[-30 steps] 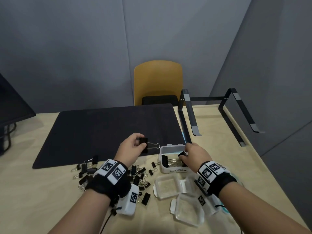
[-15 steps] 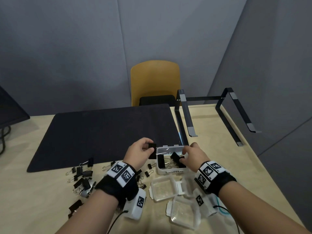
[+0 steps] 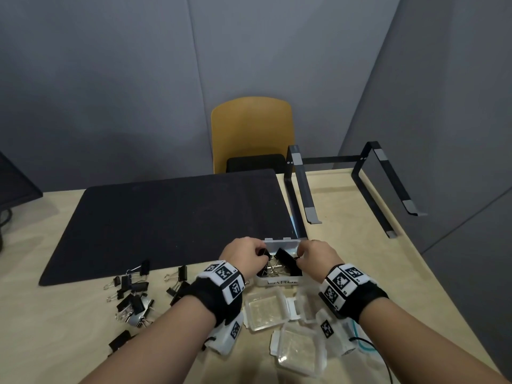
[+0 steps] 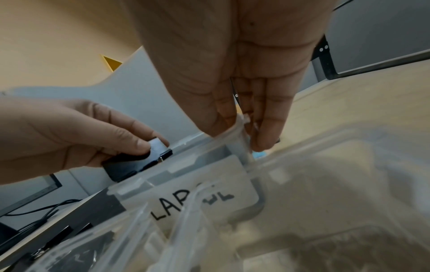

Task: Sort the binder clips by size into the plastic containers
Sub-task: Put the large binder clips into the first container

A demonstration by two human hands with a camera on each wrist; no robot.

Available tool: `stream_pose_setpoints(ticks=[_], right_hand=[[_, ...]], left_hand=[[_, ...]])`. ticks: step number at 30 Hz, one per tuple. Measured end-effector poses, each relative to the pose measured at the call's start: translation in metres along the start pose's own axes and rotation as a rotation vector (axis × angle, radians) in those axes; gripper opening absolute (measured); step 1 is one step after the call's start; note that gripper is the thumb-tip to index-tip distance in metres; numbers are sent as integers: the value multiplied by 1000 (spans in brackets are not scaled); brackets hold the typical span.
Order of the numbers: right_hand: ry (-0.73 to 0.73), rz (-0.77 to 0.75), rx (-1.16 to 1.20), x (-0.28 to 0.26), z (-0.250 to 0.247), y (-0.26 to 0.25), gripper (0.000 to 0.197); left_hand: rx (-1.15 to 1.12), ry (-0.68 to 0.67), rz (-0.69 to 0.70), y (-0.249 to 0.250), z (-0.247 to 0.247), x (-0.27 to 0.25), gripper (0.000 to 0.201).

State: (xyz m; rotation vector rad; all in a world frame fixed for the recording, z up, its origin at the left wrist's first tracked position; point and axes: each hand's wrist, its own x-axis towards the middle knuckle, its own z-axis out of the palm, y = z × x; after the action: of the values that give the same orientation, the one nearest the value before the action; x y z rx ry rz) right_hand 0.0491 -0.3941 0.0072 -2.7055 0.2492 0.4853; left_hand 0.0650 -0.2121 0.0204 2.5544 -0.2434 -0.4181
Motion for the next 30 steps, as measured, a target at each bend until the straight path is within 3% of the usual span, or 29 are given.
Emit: stream_pose_setpoints(ticks=[7, 10, 16, 20, 23, 27, 30], right_hand=[[19, 5, 9, -1, 0, 0, 26], [30, 13, 28, -1, -1, 1, 27], [19, 24, 58, -3, -2, 0, 31], [6, 36, 78, -4, -2, 0, 32], [13, 40, 76, -3, 0, 0, 33], [8, 42, 63, -3, 0, -1, 34], [6, 43, 44, -4, 0, -1, 36]], left_hand=[[128, 44, 113, -4, 13, 9, 32], [109, 39, 95, -7, 17, 10, 37], [5, 96, 54, -3, 18, 8, 12], [160, 142, 182, -11, 23, 5, 23], [271, 77, 187, -18, 26, 2, 37], [340, 92, 153, -23, 28, 2, 31], [344, -16, 104, -22, 25, 4, 35]])
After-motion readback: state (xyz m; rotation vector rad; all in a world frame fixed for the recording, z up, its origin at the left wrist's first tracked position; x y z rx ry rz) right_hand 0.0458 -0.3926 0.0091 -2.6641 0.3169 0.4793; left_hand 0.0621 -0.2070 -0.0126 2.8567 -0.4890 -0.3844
